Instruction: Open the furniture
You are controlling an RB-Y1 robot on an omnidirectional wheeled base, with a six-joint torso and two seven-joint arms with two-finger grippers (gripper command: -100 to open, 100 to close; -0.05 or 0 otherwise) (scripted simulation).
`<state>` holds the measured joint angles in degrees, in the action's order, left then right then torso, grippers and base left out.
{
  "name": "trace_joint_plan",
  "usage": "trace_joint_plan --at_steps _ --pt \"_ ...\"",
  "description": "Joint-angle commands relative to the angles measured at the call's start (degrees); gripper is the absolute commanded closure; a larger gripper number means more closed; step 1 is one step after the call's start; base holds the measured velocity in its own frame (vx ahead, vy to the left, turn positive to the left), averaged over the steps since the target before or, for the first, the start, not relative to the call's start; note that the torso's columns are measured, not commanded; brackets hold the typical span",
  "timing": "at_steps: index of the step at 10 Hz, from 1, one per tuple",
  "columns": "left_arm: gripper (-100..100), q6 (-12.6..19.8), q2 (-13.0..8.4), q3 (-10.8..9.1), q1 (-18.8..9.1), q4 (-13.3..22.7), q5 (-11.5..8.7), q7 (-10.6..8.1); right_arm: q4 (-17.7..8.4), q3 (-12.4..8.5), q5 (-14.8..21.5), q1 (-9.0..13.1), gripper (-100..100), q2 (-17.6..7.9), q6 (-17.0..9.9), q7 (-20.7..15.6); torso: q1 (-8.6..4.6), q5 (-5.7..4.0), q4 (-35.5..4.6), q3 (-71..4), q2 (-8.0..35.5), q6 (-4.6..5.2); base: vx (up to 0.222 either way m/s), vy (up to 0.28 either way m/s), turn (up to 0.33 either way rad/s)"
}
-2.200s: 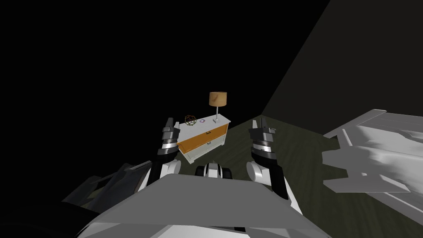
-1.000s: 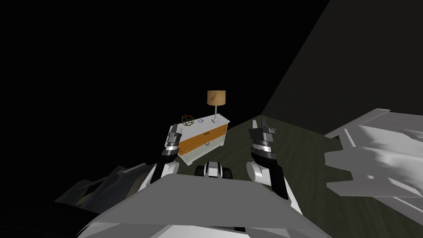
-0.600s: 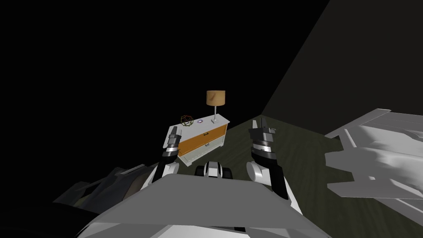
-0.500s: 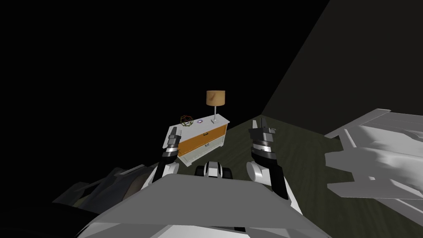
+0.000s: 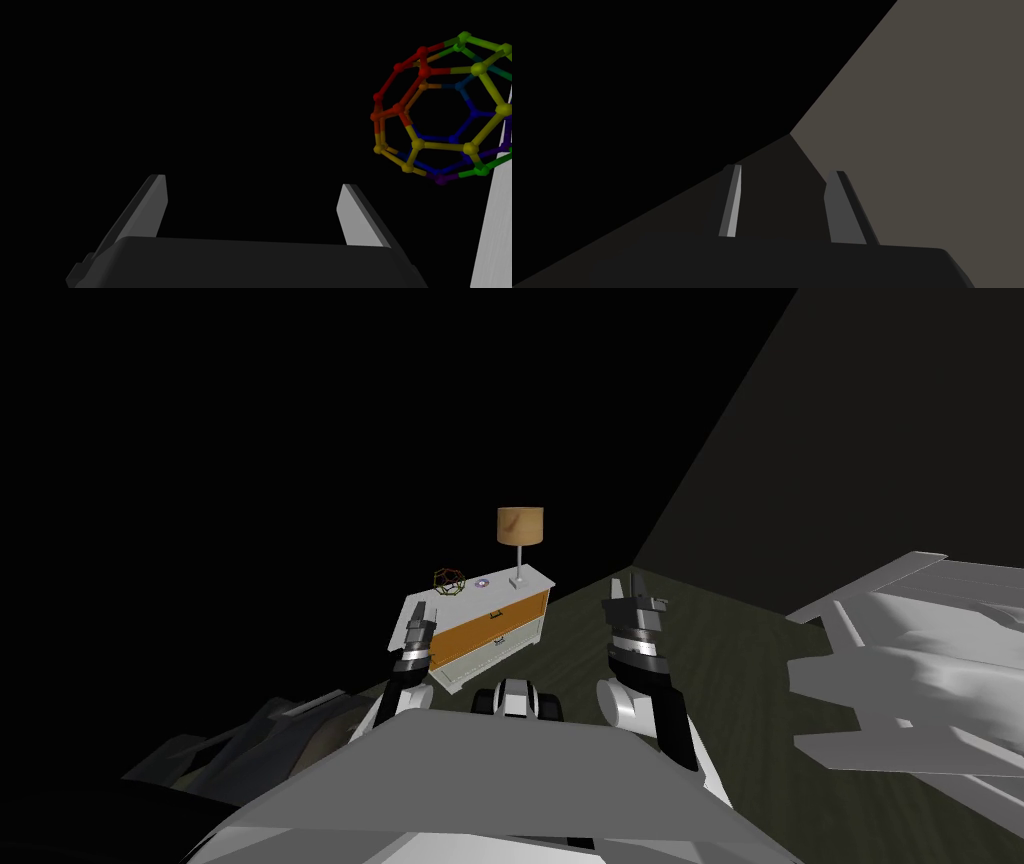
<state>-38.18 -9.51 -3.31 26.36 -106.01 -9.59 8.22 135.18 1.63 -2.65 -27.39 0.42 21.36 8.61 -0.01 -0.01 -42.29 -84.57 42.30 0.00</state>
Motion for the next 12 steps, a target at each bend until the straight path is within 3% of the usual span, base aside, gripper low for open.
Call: trace_joint_plan --at_steps 1,5,12 --pt "-100 -2.6 -0.1 -0.65 -0.4 4.1 -1.2 -0.11 0.0 0.0 0.0 0.0 0 0.0 0.0 0.0 -0.01 0.0 0.0 0.0 0.0 0.0 0.037 -0.022 -0.002" --pt "-100 -8.2 0.1 -2.03 -1.8 11.9 -4.2 -0.03 0.0 0.0 0.0 0.0 0 0.0 0.0 0.0 -0.01 0.01 0.0 0.0 0.0 0.0 0.042 -0.029 -0.008" --pt "-100 -13.5 0.3 -2.93 -3.1 22.1 -6.8 0.08 0.0 0.0 0.0 0.0 0 0.0 0.0 0.0 0.03 0.02 0.0 0.0 0.0 0.01 0.047 -0.042 -0.005"
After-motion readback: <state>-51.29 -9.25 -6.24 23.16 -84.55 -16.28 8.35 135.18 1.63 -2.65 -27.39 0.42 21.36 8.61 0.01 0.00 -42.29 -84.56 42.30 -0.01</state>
